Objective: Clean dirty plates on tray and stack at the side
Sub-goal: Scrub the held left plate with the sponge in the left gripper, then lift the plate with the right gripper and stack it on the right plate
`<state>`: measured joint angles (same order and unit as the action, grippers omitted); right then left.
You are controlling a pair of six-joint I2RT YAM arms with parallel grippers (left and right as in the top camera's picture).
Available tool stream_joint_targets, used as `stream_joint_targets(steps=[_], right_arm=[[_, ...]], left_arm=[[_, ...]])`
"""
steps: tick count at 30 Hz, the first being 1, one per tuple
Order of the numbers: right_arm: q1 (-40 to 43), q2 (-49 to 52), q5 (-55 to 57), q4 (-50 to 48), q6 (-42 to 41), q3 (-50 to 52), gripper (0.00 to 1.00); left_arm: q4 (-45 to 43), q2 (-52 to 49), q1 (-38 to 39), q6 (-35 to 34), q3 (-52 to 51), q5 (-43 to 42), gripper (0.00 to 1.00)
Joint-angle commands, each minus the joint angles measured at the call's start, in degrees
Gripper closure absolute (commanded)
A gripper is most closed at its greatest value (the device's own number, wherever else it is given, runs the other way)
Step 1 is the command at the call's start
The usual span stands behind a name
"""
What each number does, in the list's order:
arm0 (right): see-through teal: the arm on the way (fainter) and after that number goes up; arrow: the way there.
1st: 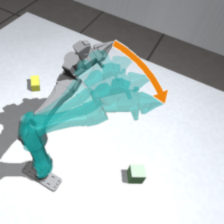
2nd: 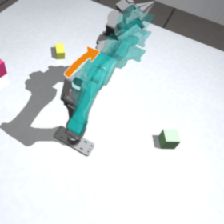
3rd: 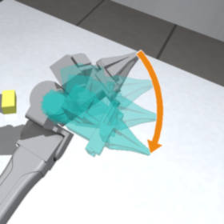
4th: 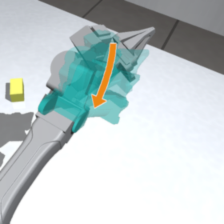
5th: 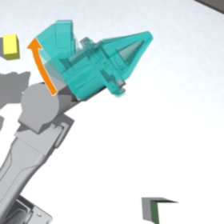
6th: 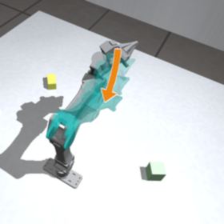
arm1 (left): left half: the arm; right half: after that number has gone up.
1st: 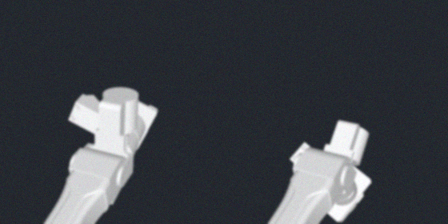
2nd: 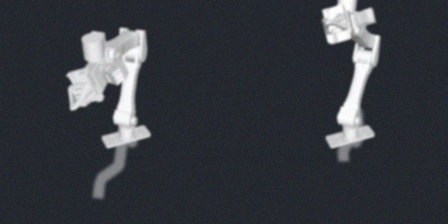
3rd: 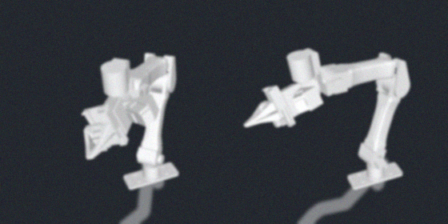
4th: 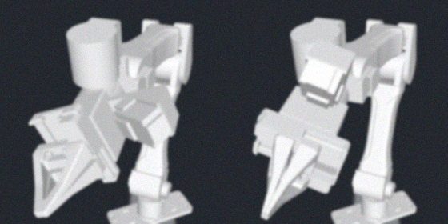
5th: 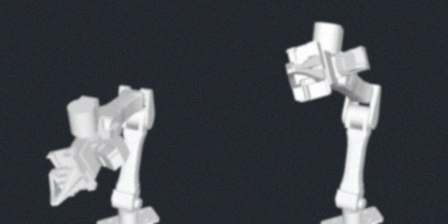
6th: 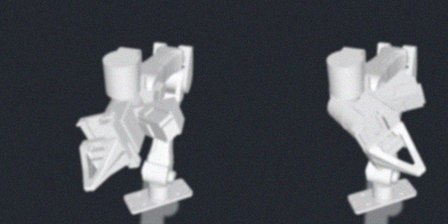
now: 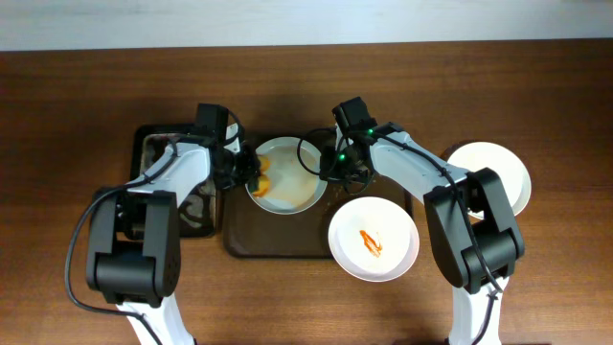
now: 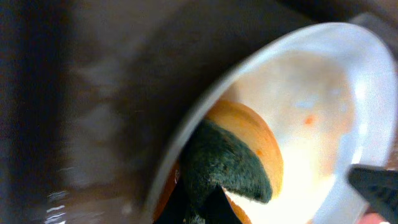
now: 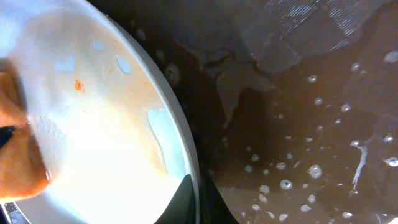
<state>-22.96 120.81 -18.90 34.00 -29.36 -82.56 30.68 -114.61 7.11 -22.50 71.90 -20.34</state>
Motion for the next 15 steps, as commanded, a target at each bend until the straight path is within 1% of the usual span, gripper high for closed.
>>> stream_joint_targets(steps=[1, 4, 7, 10, 13, 15], right_arm=[[0.11, -0.20, 1.03, 0.26, -0.09, -0.98, 0.96], [0.11, -0.20, 1.20, 0.28, -0.09, -0.98, 0.96], [0.11, -0.20, 1.36, 0.28, -0.09, -0.98, 0.96], [0.11, -0.20, 1.66, 0.33, -0.07, -0.98, 0.96], [0.11, -0.22, 1.62, 0.28, 0.61, -0.98, 0.96], [0.11, -0.35, 1.79, 0.28, 3.48, -1.03, 0.96]], left_arm=[[2.27, 3.69, -0.52, 5.66, -1.44, 13.09, 1.00], [2.86, 8.41, -0.52, 5.95, -1.44, 15.67, 1.00], [2.91, 13.51, -0.52, 5.90, -1.44, 15.30, 1.00], [3.15, 16.76, -0.52, 5.90, -1.44, 13.20, 1.00], [4.42, 17.90, -0.52, 5.88, -1.46, 13.09, 1.00], [5.46, 17.75, -0.52, 5.88, -1.49, 13.07, 1.00]])
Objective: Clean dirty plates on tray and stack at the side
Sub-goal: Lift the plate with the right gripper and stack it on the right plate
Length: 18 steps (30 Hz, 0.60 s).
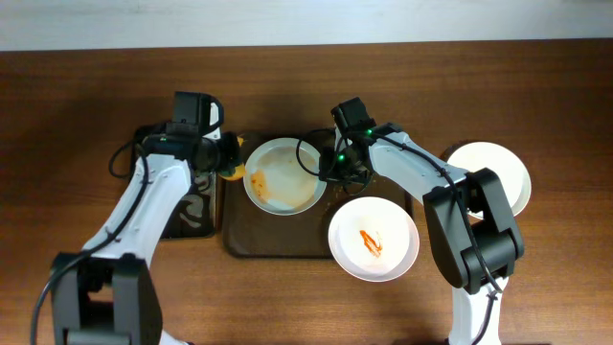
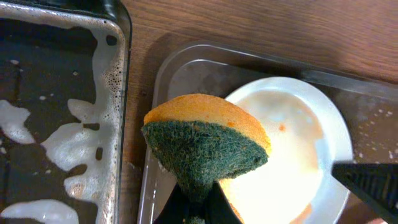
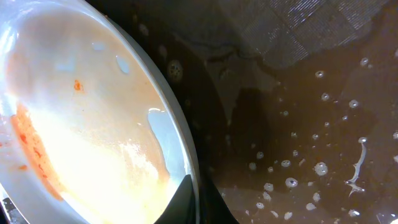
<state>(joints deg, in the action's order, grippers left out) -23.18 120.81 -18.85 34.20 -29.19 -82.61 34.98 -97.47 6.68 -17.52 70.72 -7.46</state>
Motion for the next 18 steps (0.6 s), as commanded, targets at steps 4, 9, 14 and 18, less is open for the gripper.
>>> stream_joint_targets(steps=[4, 9, 14, 18], right_arm=[[0.33, -2.38, 7.78, 1.38, 8.07, -0.98, 0.96], [0.31, -7.96, 14.23, 3.19, 15.47, -1.51, 0.96], [0.28, -15.28, 25.33, 6.60, 20.50, -3.32, 0.96], [-0.11, -18.97, 29.20, 9.35, 22.16, -4.00, 0.96]], left_arm=[[2.03, 0.59, -0.09, 0.90, -0.35, 0.20, 1.00], [1.99, 0.59, -0.09, 0.90, -0.35, 0.52, 1.00], [2.01, 0.59, -0.09, 0.90, -0.35, 2.99, 1.00], [1.68, 0.59, -0.09, 0.90, -0.35, 3.02, 1.00]])
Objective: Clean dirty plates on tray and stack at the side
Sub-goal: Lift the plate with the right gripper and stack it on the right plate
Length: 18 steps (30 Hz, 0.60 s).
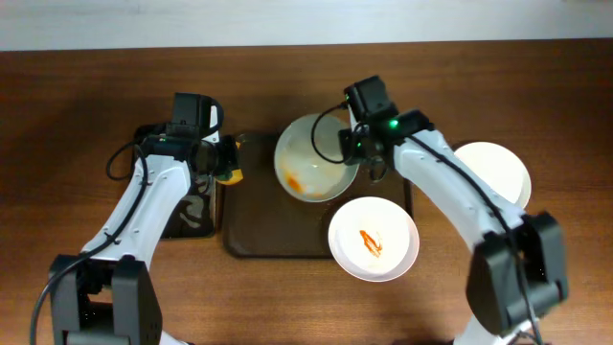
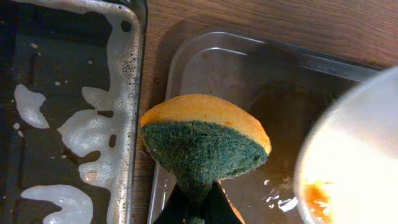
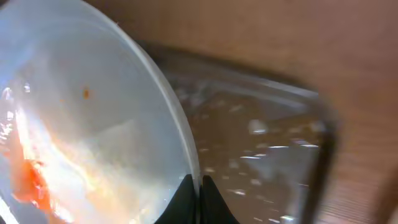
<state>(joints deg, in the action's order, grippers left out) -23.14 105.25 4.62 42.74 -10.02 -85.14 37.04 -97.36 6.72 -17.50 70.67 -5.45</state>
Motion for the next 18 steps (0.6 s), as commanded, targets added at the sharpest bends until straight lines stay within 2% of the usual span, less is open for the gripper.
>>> stream_joint_targets(steps=[1, 4, 7, 10, 13, 18], right_arm=[[-0.76, -4.13, 6.62, 0.85, 2.97, -1.46, 0.96], [-4.09, -5.29, 10.78, 0.83, 3.08, -1.46, 0.96], [-7.15, -5.14, 20.90, 1.62, 3.80, -1.44, 0.96], [-6.23, -4.92, 21.44, 1.49, 1.53, -1.44, 0.96], [-2.93, -4.76, 11.82, 1.60, -1.46, -1.44, 0.96], [0.46, -4.52, -10.88, 2.49, -1.62, -1.44, 0.96]], left_arm=[[-0.52, 0.48, -0.13, 0.87, -0.31, 0.98, 1.00], [-0.52, 0.48, -0.15, 0.87, -0.31, 0.98, 1.00], [-0.52, 0.48, -0.26, 0.87, -0.31, 0.98, 1.00], [-0.48, 0.48, -0.17, 0.87, -0.31, 0.81, 1.00], [-0.48, 0.48, -0.17, 0.87, -0.31, 0.79, 1.00], [-0.22, 0.48, -0.20, 0.87, -0.31, 0.79, 1.00]])
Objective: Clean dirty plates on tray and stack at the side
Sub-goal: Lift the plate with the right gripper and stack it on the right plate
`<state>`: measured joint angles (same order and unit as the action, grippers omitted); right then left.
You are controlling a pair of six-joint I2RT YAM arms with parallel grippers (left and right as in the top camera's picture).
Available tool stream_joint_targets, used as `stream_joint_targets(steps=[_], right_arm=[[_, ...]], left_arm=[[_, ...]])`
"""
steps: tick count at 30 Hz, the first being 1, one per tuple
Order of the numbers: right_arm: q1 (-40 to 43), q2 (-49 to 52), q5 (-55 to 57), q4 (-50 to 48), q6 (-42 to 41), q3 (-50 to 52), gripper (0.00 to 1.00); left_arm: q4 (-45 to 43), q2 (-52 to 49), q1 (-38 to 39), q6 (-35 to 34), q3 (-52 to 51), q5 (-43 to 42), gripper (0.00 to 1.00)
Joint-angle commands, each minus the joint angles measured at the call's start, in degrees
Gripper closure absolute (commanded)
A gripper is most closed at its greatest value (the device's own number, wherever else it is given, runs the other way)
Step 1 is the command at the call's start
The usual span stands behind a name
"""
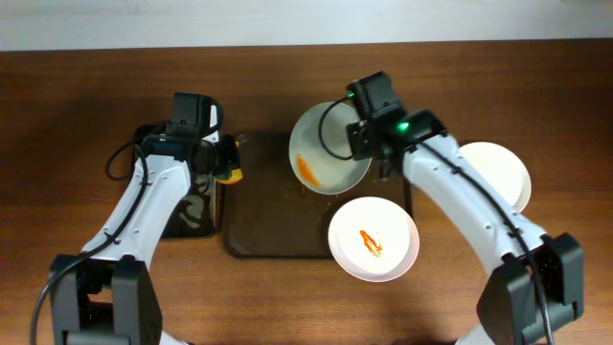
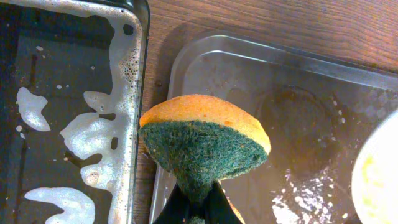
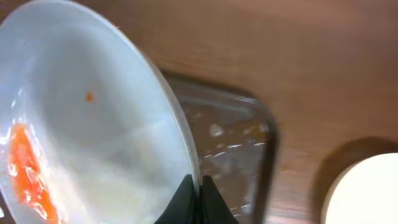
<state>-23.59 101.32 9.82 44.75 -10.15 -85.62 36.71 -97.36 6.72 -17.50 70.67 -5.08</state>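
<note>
My right gripper [image 3: 197, 186] is shut on the rim of a white plate [image 1: 330, 149] [image 3: 87, 143], held tilted above the dark tray [image 1: 259, 235]; orange sauce [image 3: 31, 174] streaks its lower left. My left gripper [image 2: 198, 198] is shut on an orange sponge with a green scouring face [image 2: 202, 143] [image 1: 230, 174], hovering over the tray's left rim [image 2: 174, 68]. Another dirty plate [image 1: 374, 240] with an orange smear lies at the tray's front right corner. A clean white plate [image 1: 498, 172] sits on the table to the right.
A dark pan of foamy water [image 2: 62, 124] [image 1: 182, 206] stands just left of the tray. Wet patches and droplets cover the tray floor [image 2: 298, 155]. Brown wooden table [image 1: 77, 96] surrounds everything.
My right gripper has carried the plate a little further right and up, tilting it more. The left gripper and sponge have stayed where they were.
The sponge was rubbing inside the plate while my right gripper held its rim on the tray. Then the sponge was drawn back to the tray's left edge. After that the plate was off the tray floor, and now it hangs tilted toward the right.
</note>
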Motion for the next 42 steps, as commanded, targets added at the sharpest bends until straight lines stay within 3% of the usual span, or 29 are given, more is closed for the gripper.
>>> stream_joint_targets(steps=[1, 6, 9, 15, 21, 28, 33, 38, 42], right_arm=[[0.79, -0.59, -18.32, 1.09, -1.46, -0.96, 0.96], [1.46, -0.59, -11.93, 2.36, -4.83, -0.96, 0.96], [0.37, -0.59, -13.31, 1.95, 1.46, -0.96, 0.96], [-1.99, -0.61, 16.26, 2.78, -5.09, -0.96, 0.96], [-8.15, -0.61, 30.27, -1.81, -4.72, -0.96, 0.96], [-15.06, -0.59, 41.35, -5.77, 4.13, -0.96, 0.96], [-13.31, -0.59, 42.23, -6.21, 2.60, -0.96, 0.96], [-14.78, -0.59, 34.53, -5.95, 2.91, -0.96, 0.96], [-14.82, -0.55, 43.21, -5.88, 5.86, -0.81, 0.96]], left_arm=[[0.26, 0.48, -0.20, 0.85, -0.31, 0.42, 1.00], [0.28, 0.48, -0.17, 0.85, -0.31, 0.39, 1.00], [0.33, 0.48, -0.17, 0.85, -0.31, 0.42, 1.00], [0.31, 0.48, -0.17, 0.85, -0.31, 0.39, 1.00], [0.31, 0.48, -0.17, 0.85, -0.31, 0.42, 1.00], [0.28, 0.48, -0.17, 0.83, -0.31, 0.39, 1.00], [0.42, 0.48, -0.17, 0.85, -0.31, 0.39, 1.00], [0.42, 0.48, -0.17, 0.85, -0.31, 0.42, 1.00], [0.44, 0.48, -0.17, 0.76, -0.31, 0.39, 1.00]])
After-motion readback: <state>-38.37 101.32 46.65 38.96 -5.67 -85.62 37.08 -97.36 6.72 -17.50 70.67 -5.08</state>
